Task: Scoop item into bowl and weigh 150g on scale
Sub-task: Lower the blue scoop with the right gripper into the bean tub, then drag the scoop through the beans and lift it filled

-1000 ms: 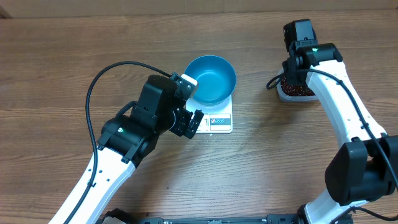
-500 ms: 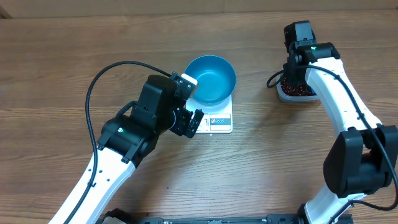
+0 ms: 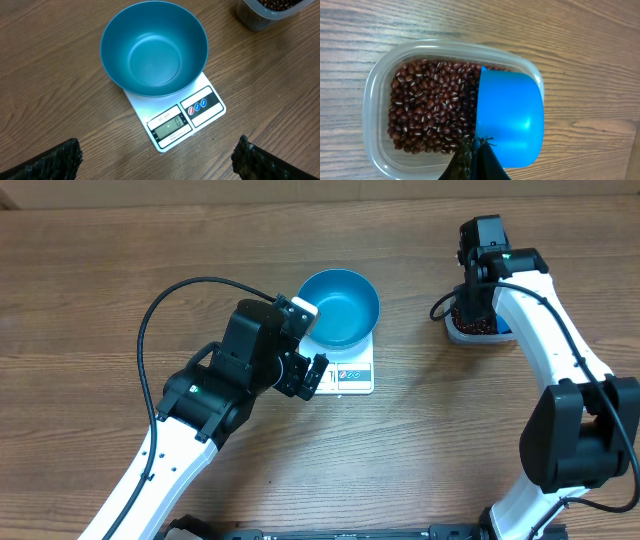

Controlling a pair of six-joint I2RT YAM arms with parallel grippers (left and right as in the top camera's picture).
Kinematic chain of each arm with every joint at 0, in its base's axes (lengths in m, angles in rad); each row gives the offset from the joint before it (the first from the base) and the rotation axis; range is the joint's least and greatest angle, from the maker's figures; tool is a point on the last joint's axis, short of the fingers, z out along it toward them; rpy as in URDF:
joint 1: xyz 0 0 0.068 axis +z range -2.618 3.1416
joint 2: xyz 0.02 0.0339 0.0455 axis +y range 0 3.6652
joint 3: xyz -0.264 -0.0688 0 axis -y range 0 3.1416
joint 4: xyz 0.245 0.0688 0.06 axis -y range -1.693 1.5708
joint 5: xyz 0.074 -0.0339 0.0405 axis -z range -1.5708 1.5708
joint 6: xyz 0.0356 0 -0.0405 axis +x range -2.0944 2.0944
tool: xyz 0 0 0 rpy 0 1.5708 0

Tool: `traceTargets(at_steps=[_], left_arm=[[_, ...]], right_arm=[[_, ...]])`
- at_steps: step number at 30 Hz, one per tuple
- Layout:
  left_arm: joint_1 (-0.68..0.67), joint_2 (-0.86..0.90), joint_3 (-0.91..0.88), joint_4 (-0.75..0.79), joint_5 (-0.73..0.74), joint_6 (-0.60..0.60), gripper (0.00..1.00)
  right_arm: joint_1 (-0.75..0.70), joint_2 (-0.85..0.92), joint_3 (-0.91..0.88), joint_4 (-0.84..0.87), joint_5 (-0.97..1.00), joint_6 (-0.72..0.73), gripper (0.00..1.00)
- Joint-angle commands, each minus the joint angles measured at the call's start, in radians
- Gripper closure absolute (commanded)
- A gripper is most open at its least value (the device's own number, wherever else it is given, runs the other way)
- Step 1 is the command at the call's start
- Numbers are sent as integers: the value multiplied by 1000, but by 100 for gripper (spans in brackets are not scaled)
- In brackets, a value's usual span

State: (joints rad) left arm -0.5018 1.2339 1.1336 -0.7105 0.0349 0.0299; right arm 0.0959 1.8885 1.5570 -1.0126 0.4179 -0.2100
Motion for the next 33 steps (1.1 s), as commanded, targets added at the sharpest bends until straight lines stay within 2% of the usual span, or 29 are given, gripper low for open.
traceTargets(at_steps=[1,20,33], left_arm=[[5,1,-5,5,18,15,0],[5,1,-5,6,18,15,1],[5,1,-5,8,18,15,1]], right_arm=[[-11,39,13,-17,-54,3,96],[-21,38,13,-37,-320,4,96],[-215,38,13,-23,-735,3,96]])
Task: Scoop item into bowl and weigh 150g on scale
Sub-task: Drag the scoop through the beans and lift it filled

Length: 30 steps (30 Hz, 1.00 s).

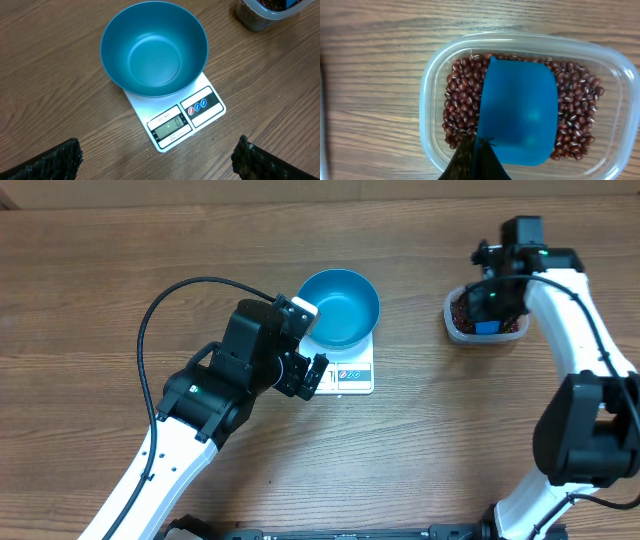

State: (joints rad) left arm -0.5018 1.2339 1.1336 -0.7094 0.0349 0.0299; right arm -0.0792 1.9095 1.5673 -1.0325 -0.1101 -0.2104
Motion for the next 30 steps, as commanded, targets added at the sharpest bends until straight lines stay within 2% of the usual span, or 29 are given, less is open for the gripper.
traceTargets(at_steps=[1,11,17,30], left_arm=[[5,1,-5,7,18,15,1],[5,1,-5,8,18,15,0],[5,1,-5,11,18,15,1],[5,1,-5,11,18,15,1]], right_arm=[[-59,17,3,-6,-242,3,96],[-194,17,3,-45,-490,3,96],[-215,17,3,-71,-499,4,96],[-301,18,3,-58,-499,110,96]])
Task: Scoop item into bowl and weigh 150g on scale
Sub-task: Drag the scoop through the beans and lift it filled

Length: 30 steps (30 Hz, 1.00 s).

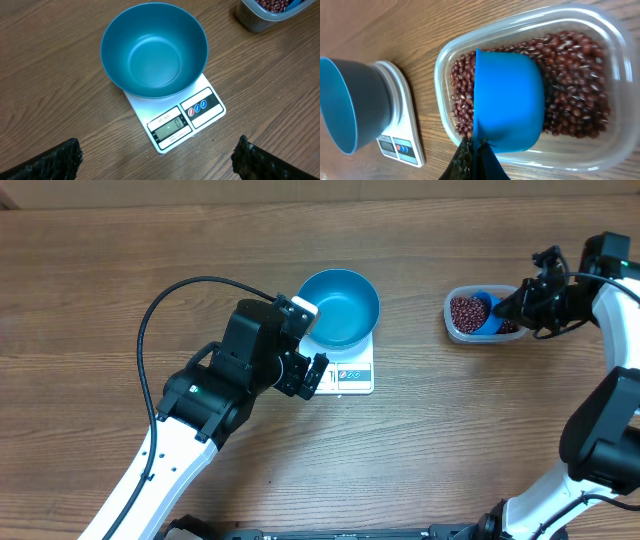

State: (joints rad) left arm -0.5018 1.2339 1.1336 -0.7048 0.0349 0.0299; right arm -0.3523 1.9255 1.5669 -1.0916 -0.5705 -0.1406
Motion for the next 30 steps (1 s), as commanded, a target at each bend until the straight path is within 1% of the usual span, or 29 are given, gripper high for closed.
traceTargets(at_steps=[1,9,22,30], left_arm=[[5,1,-5,6,18,15,0],[5,1,-5,6,18,15,0],[5,1,-5,6,18,14,1],[5,1,-5,6,18,7,0]], right_arm=[[-36,2,3,1,-39,48,96],[-108,2,3,-11,-135,62,96],[-206,2,3,-26,-356,58,96],[-210,2,3,-56,-375,27,96]])
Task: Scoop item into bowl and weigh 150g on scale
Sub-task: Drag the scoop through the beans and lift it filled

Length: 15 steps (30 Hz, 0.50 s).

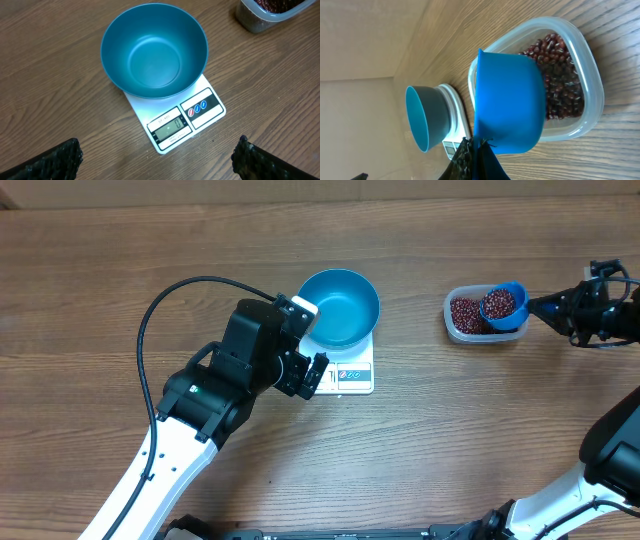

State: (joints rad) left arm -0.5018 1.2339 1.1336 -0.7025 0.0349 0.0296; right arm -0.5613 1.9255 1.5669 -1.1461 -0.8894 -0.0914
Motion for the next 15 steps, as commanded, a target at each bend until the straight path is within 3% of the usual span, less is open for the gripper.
traceTargets(at_steps=[1,6,15], left_arm=[[5,1,-5,4,18,7,0],[5,1,-5,4,18,-4,0],[5,1,-5,4,18,-8,0]], right_arm=[[-1,2,3,-7,-56,-22,96],[-1,2,3,-35,-113,-94,96],[-1,1,4,-45,-214,-93,96]])
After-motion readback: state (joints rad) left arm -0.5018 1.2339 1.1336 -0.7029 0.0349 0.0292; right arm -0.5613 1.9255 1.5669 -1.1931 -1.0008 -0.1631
